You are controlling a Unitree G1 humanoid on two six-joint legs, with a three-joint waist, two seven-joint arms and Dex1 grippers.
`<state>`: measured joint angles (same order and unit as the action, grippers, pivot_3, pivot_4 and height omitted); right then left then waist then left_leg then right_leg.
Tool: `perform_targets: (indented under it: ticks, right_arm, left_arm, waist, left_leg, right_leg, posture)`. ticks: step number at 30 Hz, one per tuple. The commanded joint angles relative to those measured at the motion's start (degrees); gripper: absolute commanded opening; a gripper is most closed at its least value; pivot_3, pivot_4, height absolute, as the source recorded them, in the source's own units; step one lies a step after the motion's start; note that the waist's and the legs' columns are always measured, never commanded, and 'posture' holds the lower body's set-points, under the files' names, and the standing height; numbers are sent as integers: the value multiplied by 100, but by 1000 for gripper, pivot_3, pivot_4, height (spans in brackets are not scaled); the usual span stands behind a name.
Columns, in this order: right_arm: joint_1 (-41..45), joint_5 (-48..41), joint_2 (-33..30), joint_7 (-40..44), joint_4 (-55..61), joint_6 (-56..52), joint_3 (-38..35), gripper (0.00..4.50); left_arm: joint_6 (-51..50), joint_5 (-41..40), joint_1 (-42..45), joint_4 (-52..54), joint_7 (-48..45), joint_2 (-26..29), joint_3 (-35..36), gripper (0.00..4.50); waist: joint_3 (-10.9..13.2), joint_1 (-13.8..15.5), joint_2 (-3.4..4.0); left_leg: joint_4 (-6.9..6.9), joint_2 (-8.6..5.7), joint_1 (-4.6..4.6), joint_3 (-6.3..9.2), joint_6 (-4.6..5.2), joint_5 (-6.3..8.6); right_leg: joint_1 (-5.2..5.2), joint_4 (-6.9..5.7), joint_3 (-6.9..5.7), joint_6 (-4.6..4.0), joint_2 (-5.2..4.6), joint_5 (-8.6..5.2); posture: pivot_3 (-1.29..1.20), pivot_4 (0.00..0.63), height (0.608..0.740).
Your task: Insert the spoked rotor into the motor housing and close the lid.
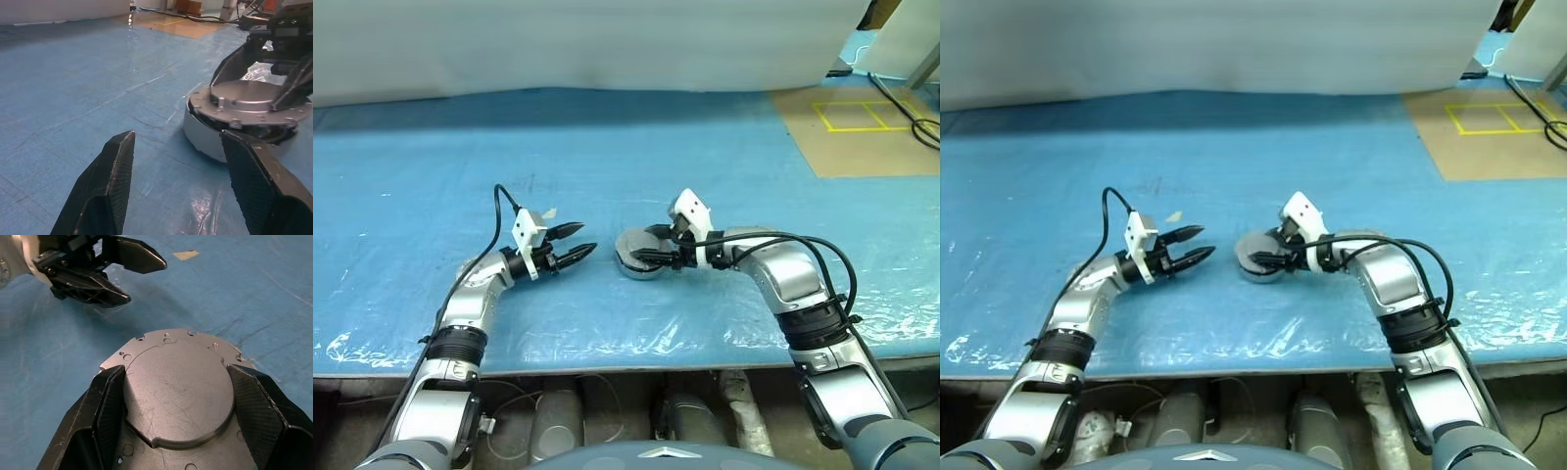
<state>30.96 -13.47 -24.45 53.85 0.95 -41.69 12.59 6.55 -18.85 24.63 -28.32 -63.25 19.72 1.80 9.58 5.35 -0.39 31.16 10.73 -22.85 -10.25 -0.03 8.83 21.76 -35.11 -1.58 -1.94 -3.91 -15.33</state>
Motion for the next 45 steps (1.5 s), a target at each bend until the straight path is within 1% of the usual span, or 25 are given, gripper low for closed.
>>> perform_targets:
  ticks: [1,3,6,9,14,16,19,21,23,26,29,31,35,45]
  right_arm:
    - [-31,368,40,-266,-295,428,302,2956]
    - [-67,486,63,-386,-366,664,327,2956]
    - [-114,402,157,-545,-374,621,220,2956]
    - [-127,278,201,-554,-269,518,157,2956]
    - [-167,371,111,-514,-196,626,277,2956]
    - [-150,161,122,-444,-124,491,131,2956]
    - [7,-549,221,-262,188,80,-391,2956]
    - [67,-712,201,-210,339,12,-493,2956]
    - [77,-799,152,-164,478,-40,-499,2956]
    - [8,-599,41,-195,511,127,-283,2956]
    - [-177,-247,-143,-193,405,484,32,2956]
    - [-309,-157,-227,-151,304,614,119,2956]
    - [-414,-82,-295,-136,134,762,115,2956]
    - [-207,-157,-44,-416,-33,622,-48,2956]
  left_arm:
    - [72,-30,34,204,2,25,28,2997]
    - [67,-33,16,221,6,40,38,2997]
    - [59,-40,-27,254,9,65,53,2997]
    - [56,-44,-57,277,14,75,55,2997]
    - [39,-39,-51,281,26,63,44,2997]
    - [39,-36,-35,271,24,57,40,2997]
    - [49,-30,-4,238,13,51,33,2997]
    - [53,-26,16,216,6,49,29,2997]
    - [55,-25,24,212,0,47,25,2997]
    - [56,-23,45,191,-6,40,23,2997]
    - [56,-22,36,204,-2,34,19,2997]
    - [43,-30,3,247,-3,33,16,2997]
    - [24,-39,-31,288,-3,41,19,2997]
    - [6,-36,-51,316,5,55,21,2997]
  waist:
    - [0,1,0]
    - [0,0,0]
    - [0,2,0]
    - [0,4,0]
    - [0,6,0]
    - [0,6,0]
    - [1,14,1]
    - [1,15,2]
    - [1,13,2]
    - [1,14,2]
    - [2,15,2]
    - [2,16,2]
    - [2,11,2]
    - [1,12,2]
  left_leg:
    - [5,0,1,0,0,0]
    - [11,0,1,-1,0,0]
    - [16,0,5,-1,0,0]
    - [21,0,8,-2,1,-1]
    - [26,0,8,-2,2,-1]
    - [26,0,8,-2,1,-1]
    - [26,0,6,-2,2,-1]
    - [26,0,-4,-2,2,-2]
    - [35,0,-37,-2,3,-3]
    - [37,1,-50,-2,3,-3]
    - [40,0,-51,-2,3,-2]
    - [42,0,-49,-2,3,-2]
    - [44,2,-39,-2,3,-2]
    - [62,5,-35,-1,4,-2]
  right_leg:
    - [0,-4,1,-11,-1,-6]
    - [0,-10,3,-21,-1,-12]
    - [0,-22,6,-23,-2,-13]
    - [0,-30,9,-24,-2,-14]
    - [0,-32,10,-24,-2,-14]
    - [0,-32,10,-24,-2,-14]
    - [1,-32,10,-24,-2,-14]
    - [12,-32,10,-24,-2,-13]
    - [45,-50,10,-8,-1,-3]
    - [62,-60,9,-5,0,-2]
    - [61,-60,9,-5,-1,-1]
    - [58,-60,9,-5,-1,-2]
    - [50,-62,10,-6,-1,-2]
    - [42,-70,10,-28,-1,-14]
  posture:
    - [0,150,740]
    - [0,150,740]
    - [0,150,740]
    - [0,150,740]
    - [0,150,740]
    - [0,150,740]
    - [0,150,740]
    - [0,150,740]
    - [0,150,740]
    - [0,150,740]
    - [0,150,740]
    - [0,150,740]
    - [0,150,740]
    - [0,150,740]
